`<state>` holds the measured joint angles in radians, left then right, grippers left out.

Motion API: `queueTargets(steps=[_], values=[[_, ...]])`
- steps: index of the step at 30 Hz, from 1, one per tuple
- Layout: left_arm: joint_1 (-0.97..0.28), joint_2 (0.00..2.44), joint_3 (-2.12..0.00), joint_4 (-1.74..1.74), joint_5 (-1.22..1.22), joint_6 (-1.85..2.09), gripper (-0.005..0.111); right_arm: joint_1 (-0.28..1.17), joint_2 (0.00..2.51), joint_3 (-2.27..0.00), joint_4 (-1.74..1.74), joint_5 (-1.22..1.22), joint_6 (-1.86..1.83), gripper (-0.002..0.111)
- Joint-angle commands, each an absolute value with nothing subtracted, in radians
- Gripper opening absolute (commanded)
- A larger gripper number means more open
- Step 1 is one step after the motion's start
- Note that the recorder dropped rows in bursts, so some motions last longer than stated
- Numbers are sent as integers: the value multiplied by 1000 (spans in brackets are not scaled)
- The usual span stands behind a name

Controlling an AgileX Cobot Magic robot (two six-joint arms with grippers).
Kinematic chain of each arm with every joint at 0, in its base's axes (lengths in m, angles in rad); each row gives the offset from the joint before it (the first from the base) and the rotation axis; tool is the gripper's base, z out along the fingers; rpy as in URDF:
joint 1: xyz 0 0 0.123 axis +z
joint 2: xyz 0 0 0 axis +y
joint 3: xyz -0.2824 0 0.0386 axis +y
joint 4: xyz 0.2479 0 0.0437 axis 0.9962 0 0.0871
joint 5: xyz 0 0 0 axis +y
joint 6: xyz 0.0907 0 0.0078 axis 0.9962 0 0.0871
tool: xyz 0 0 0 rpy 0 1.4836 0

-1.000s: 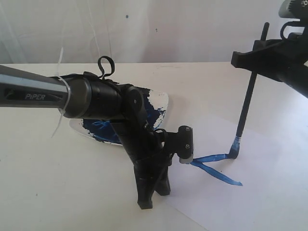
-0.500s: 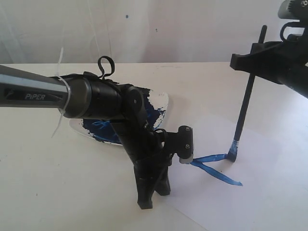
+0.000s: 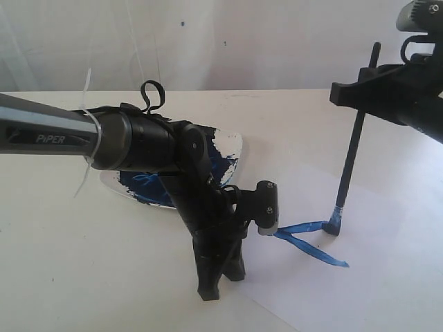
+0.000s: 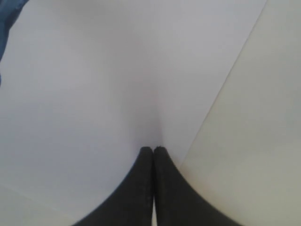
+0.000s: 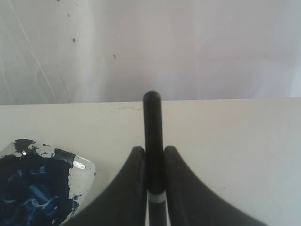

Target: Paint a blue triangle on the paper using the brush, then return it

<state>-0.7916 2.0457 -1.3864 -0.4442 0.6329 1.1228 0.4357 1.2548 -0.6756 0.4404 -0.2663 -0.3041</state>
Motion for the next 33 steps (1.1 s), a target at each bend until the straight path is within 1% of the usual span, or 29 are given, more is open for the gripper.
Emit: queueTargets(steps=[1,33], values=[[-798,2049,-1387,-455,651,1119,0,429,1225,-674,433,-229,-313,0],[-798,2049,-1387,-455,652,1121,0,429,1137,-674,438,-29,-344,0]])
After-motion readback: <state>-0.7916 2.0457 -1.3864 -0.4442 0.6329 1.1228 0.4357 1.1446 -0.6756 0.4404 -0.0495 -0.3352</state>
